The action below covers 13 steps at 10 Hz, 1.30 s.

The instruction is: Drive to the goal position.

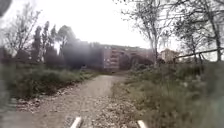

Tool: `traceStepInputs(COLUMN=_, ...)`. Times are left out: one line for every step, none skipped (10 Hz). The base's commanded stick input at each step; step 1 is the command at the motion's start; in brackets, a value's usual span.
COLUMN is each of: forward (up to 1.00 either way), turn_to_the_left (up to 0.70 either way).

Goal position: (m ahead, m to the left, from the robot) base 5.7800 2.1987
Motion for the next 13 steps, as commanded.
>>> traceStepInputs(forward=0.7, turn_to_the_left=0.0)
traceStepInputs(forward=0.7, turn_to_the_left=0.0)
traceStepInputs(forward=0.7, turn_to_the_left=0.0)
traceStepInputs(forward=0.7, turn_to_the_left=0.0)
traceStepInputs(forward=0.7, turn_to_the_left=0.0)
traceStepInputs(forward=0.7, turn_to_the_left=0.0)
traceStepInputs(forward=0.7, turn_to_the_left=0.0)
traceStepInputs(forward=0.7, turn_to_the_left=0.0)
traceStepInputs(forward=0.7, turn_to_the_left=-0.11)
traceStepInputs(forward=0.7, turn_to_the_left=-0.3)
traceStepInputs(forward=0.7, turn_to_the_left=-0.12)
traceStepInputs(forward=0.7, turn_to_the_left=-0.03)
traceStepInputs(forward=0.7, turn_to_the_left=-0.03)
